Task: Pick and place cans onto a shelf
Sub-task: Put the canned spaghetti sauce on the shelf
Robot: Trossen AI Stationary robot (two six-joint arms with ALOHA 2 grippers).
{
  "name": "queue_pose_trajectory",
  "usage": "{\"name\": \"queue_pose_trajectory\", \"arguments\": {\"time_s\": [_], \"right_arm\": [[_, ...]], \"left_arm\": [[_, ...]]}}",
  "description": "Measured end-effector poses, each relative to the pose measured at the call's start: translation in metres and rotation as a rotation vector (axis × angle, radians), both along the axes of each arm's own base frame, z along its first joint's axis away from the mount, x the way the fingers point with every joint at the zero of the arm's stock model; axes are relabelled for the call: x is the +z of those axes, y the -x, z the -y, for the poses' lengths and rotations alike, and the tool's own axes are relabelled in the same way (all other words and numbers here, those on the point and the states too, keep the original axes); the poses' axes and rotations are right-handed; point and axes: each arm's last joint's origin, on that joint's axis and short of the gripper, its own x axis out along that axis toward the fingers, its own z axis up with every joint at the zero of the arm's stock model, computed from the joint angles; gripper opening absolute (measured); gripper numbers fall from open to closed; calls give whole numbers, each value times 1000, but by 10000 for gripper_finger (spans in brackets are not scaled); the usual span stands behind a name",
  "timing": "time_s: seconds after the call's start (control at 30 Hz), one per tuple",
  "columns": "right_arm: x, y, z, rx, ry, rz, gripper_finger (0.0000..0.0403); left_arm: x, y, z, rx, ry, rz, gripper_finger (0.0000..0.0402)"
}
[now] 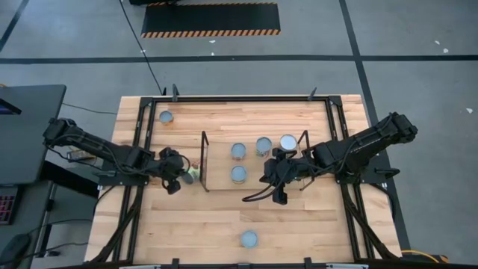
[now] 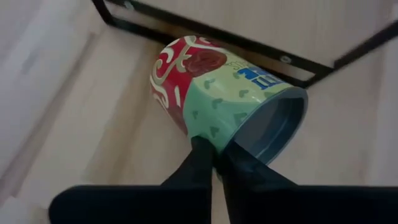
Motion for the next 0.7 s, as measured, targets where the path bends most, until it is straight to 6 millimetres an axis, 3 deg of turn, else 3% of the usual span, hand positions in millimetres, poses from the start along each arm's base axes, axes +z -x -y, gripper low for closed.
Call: {"name": "queue_pose_trajectory", "arguments": {"time_s": [0.13, 0.4, 0.53, 0.7], "right_arm": [[0, 0, 0, 5, -2, -1, 7], [0, 0, 0, 4, 43, 8, 7], [-4, -3, -6, -5, 74, 14, 7], [-34, -18, -30, 38, 119, -35, 6]], "left_arm": [[15, 0, 3, -10, 94, -48, 14], [72, -2, 17, -151, 389, -114, 11], [83, -10, 39, -233, 449, -147, 10], [80, -21, 80, -343, 399, -176, 8]]}}
